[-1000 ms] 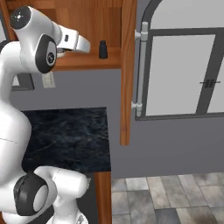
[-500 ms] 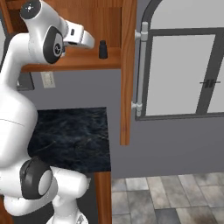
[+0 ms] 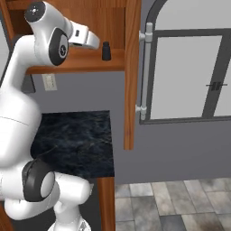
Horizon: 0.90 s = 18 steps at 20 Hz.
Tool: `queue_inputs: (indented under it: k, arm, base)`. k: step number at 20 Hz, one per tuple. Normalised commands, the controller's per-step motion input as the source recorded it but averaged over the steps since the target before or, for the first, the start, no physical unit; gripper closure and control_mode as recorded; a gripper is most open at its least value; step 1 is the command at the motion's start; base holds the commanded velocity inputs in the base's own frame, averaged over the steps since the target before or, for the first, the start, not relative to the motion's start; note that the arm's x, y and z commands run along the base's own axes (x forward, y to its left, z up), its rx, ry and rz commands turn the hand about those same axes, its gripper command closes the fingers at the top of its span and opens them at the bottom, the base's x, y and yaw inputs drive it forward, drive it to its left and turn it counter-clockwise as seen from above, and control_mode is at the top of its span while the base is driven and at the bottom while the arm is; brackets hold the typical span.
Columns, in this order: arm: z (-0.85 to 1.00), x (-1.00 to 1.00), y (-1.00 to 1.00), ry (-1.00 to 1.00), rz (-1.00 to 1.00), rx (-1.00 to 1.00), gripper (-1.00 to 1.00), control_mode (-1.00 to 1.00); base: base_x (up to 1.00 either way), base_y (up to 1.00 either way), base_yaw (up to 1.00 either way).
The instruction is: Collect the turmeric, mayonnaise, and shaker from the cabinet and place them next to the stove.
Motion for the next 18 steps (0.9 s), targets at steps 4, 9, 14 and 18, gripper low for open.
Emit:
queue_inputs:
  k: [4,9,14,18]
  arm:
    - [0.0,0.32,0.0,0.0,-0.05,0.0,-1.0,-1.0]
    - [0.0,0.3,0.0,0.0,-0.04,0.0,-1.0,-1.0]
    - [0.0,0.31,0.0,0.0,-0.03,0.0,-1.0,-1.0]
    - [0.0,0.33,0.01,0.0,-0.03,0.0,-1.0,-1.0]
  base:
    - [0.0,0.0,0.0]
    - [0.0,0.0,0.0]
    - [0.0,0.0,0.0]
    - [0.0,0.0,0.0]
